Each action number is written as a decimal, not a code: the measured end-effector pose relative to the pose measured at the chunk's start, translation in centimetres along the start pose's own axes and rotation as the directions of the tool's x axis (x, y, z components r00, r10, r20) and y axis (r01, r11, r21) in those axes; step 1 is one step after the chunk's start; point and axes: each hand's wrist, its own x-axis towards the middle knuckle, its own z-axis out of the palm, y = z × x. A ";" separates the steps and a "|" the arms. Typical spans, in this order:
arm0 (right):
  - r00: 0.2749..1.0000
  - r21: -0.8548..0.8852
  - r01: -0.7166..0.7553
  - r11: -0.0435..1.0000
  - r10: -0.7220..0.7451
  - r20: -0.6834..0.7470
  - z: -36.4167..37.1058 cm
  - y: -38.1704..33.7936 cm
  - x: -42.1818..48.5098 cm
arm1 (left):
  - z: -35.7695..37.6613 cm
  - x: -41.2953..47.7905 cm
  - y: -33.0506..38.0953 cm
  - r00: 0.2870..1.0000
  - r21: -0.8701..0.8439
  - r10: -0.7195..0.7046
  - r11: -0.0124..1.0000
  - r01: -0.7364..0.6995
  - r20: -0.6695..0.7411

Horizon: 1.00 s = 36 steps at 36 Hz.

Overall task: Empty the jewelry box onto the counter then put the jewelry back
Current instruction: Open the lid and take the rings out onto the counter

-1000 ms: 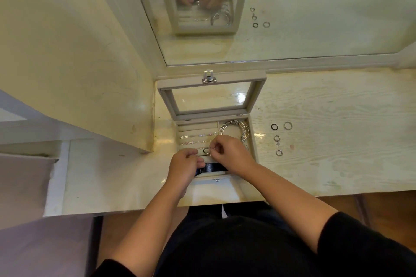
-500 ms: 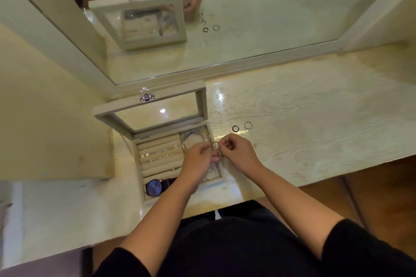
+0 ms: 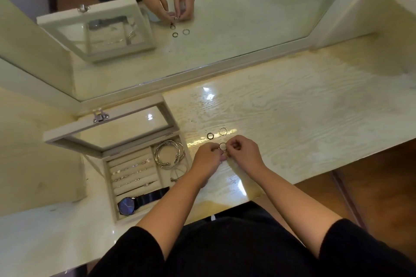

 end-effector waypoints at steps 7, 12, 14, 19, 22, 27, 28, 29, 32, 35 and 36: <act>1.000 -0.098 0.009 0.995 -0.009 0.003 -0.9 0.5 1.2 | 1.3 1.0 0.5 1.000 0.016 -0.006 1.000 0.006 -0.014; 1.000 -0.135 -0.021 0.991 0.023 0.016 -1.2 0.4 1.7 | 1.8 1.6 0.7 1.000 0.038 -0.003 0.999 0.004 -0.027; 0.999 -0.155 -0.037 0.987 0.041 0.025 -1.1 0.3 1.9 | 1.9 1.7 0.7 0.999 0.048 -0.008 0.999 0.009 -0.033; 0.995 -0.202 -0.075 0.976 0.087 0.051 -1.2 -0.2 2.3 | 2.1 2.1 0.6 0.998 0.077 -0.044 0.996 0.047 -0.042; 0.992 -0.221 -0.091 0.971 0.107 0.062 -1.4 -0.5 2.4 | 2.2 2.3 0.6 0.998 0.108 -0.050 0.993 0.054 -0.041; 0.990 -0.217 -0.097 0.971 0.117 0.080 -1.6 -0.9 2.4 | 2.4 2.3 0.6 0.999 0.118 -0.033 0.992 0.038 -0.043; 0.989 -0.215 -0.096 0.972 0.117 0.085 -1.6 -1.0 2.4 | 2.4 2.3 0.7 0.999 0.119 -0.025 0.992 0.030 -0.042; 0.989 -0.217 -0.094 0.972 0.116 0.091 -1.7 -1.0 2.4 | 2.4 2.3 0.7 0.999 0.119 -0.018 0.993 0.022 -0.040; 0.988 -0.220 -0.088 0.972 0.113 0.104 -1.8 -1.1 2.3 | 2.4 2.3 0.8 0.999 0.122 -0.002 0.993 0.006 -0.033; 0.988 -0.220 -0.095 0.971 0.119 0.100 -1.8 -1.1 2.3 | 2.4 2.4 0.8 0.999 0.115 0.000 0.993 0.004 -0.036; 0.988 -0.216 -0.098 0.971 0.121 0.097 -1.8 -1.1 2.3 | 2.4 2.5 0.8 0.999 0.116 0.001 0.993 0.003 -0.037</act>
